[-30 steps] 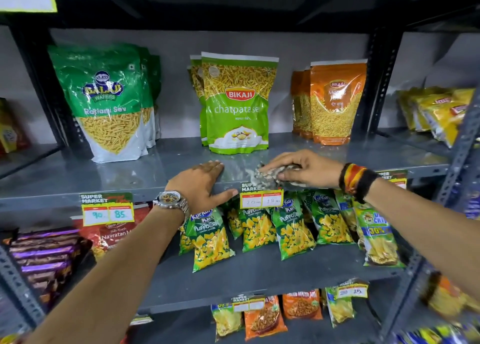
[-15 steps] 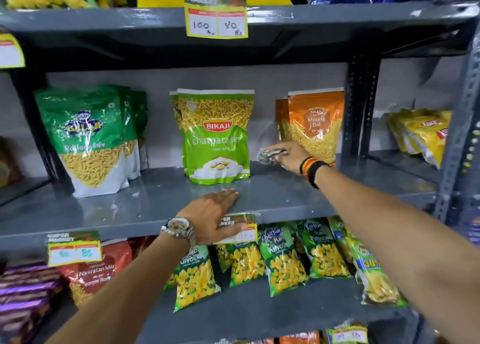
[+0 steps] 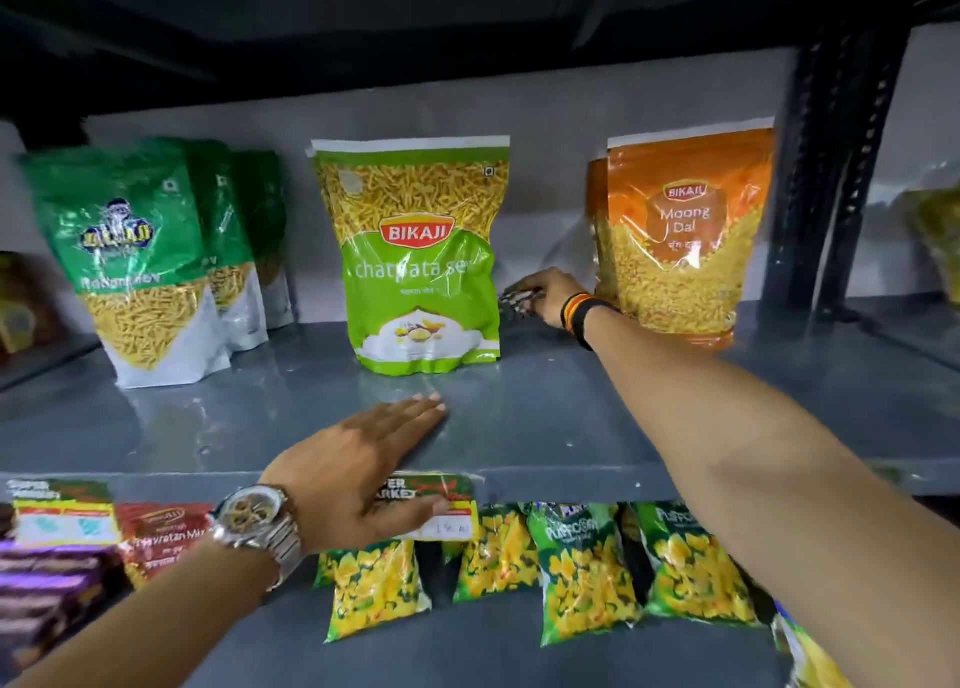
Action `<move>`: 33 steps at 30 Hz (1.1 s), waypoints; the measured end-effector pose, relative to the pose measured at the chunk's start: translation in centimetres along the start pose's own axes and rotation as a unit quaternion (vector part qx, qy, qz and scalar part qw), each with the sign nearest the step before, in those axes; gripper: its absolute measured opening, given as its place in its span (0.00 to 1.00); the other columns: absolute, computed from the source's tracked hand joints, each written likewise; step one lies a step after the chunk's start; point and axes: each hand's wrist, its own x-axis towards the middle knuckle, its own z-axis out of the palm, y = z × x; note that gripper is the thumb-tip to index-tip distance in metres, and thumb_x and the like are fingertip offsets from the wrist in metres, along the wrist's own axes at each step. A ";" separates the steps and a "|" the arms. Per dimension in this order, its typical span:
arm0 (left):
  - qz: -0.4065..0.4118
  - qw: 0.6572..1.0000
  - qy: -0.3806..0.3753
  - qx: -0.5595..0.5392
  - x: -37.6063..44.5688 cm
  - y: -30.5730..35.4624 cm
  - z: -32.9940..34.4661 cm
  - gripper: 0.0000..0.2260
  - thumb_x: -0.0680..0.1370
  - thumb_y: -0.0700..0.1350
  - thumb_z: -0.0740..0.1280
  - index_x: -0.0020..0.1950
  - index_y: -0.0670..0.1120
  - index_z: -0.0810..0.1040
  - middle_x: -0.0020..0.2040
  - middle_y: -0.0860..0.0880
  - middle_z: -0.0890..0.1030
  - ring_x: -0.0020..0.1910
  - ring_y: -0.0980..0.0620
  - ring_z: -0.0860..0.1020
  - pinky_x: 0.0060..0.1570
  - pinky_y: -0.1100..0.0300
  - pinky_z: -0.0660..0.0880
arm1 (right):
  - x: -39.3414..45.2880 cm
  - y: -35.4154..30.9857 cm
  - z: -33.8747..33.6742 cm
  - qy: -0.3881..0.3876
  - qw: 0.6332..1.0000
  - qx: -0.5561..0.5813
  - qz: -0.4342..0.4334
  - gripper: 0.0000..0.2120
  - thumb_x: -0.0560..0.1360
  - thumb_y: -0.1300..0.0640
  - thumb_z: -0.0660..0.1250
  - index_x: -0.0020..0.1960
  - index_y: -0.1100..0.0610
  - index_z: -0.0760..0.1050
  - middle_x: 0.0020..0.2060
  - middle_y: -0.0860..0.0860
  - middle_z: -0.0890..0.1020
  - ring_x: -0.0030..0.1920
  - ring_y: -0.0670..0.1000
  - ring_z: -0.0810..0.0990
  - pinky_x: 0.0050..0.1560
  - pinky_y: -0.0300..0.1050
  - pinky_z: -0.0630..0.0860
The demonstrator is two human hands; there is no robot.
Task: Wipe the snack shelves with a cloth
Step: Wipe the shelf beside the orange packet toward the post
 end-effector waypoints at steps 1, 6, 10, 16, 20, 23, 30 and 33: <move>0.001 1.000 0.003 0.001 0.0 -0.1 0.1 0.42 0.77 0.74 0.54 0.83 0.50 0.55 0.82 0.52 0.58 0.80 0.55 0.59 0.77 0.57 0.59 | 0.7 0.3 0.2 -0.008 1.000 -0.001 0.007 0.16 0.72 0.71 0.66 0.54 0.59 0.84 0.51 0.54 0.85 0.51 0.51 0.83 0.58 0.44 0.78; 0.010 1.000 0.013 0.008 0.0 -0.1 0.1 0.41 0.78 0.72 0.58 0.83 0.50 0.56 0.82 0.53 0.59 0.80 0.56 0.59 0.77 0.57 0.60 | 1.3 1.3 0.4 -0.065 0.998 -0.027 0.009 0.18 0.74 0.71 0.63 0.59 0.60 0.82 0.55 0.56 0.84 0.51 0.48 0.81 0.54 0.36 0.74; 0.012 1.000 0.014 0.010 -0.1 0.2 -0.1 0.41 0.78 0.72 0.57 0.83 0.49 0.57 0.82 0.52 0.60 0.79 0.55 0.60 0.77 0.56 0.60 | -1.1 0.5 -0.8 -0.109 0.994 -0.005 -0.002 0.19 0.74 0.72 0.63 0.61 0.60 0.80 0.59 0.57 0.83 0.55 0.50 0.80 0.55 0.37 0.74; 0.020 1.000 0.010 0.014 -0.2 0.1 -0.2 0.40 0.78 0.72 0.56 0.82 0.47 0.59 0.81 0.49 0.62 0.79 0.53 0.62 0.77 0.55 0.60 | -9.3 -1.5 -3.8 -0.171 0.984 -0.005 -0.053 0.18 0.77 0.67 0.65 0.65 0.57 0.77 0.63 0.51 0.80 0.58 0.45 0.77 0.53 0.25 0.71; 0.022 1.000 0.008 0.016 -0.2 0.2 -0.3 0.41 0.78 0.72 0.56 0.82 0.47 0.59 0.81 0.48 0.62 0.79 0.51 0.63 0.76 0.57 0.57 | -16.5 -3.1 -7.2 -0.233 0.970 -0.018 -0.074 0.18 0.78 0.62 0.67 0.64 0.47 0.78 0.60 0.42 0.80 0.59 0.39 0.76 0.57 0.27 0.68; 0.015 1.000 0.011 0.013 -0.2 0.3 -0.2 0.41 0.78 0.72 0.56 0.82 0.47 0.58 0.81 0.49 0.62 0.79 0.50 0.63 0.76 0.56 0.58 | -17.9 -4.1 -9.5 -0.222 0.973 0.007 -0.062 0.17 0.77 0.62 0.67 0.63 0.47 0.79 0.63 0.44 0.80 0.61 0.41 0.78 0.64 0.33 0.70; 0.006 1.000 -0.006 0.010 -0.2 0.3 -0.4 0.41 0.78 0.73 0.53 0.83 0.48 0.56 0.82 0.49 0.60 0.79 0.49 0.62 0.77 0.52 0.61 | -16.9 -3.2 -7.0 -0.100 0.995 -0.014 0.024 0.17 0.77 0.67 0.65 0.63 0.56 0.79 0.64 0.51 0.79 0.65 0.49 0.76 0.63 0.36 0.70; 0.009 1.000 -0.005 0.012 -0.3 0.3 -0.3 0.41 0.77 0.74 0.53 0.82 0.48 0.56 0.82 0.48 0.61 0.79 0.48 0.63 0.76 0.51 0.63 | -19.7 -4.1 -6.8 -0.102 0.995 -0.014 0.013 0.17 0.78 0.65 0.65 0.64 0.54 0.79 0.66 0.50 0.78 0.64 0.47 0.76 0.56 0.27 0.68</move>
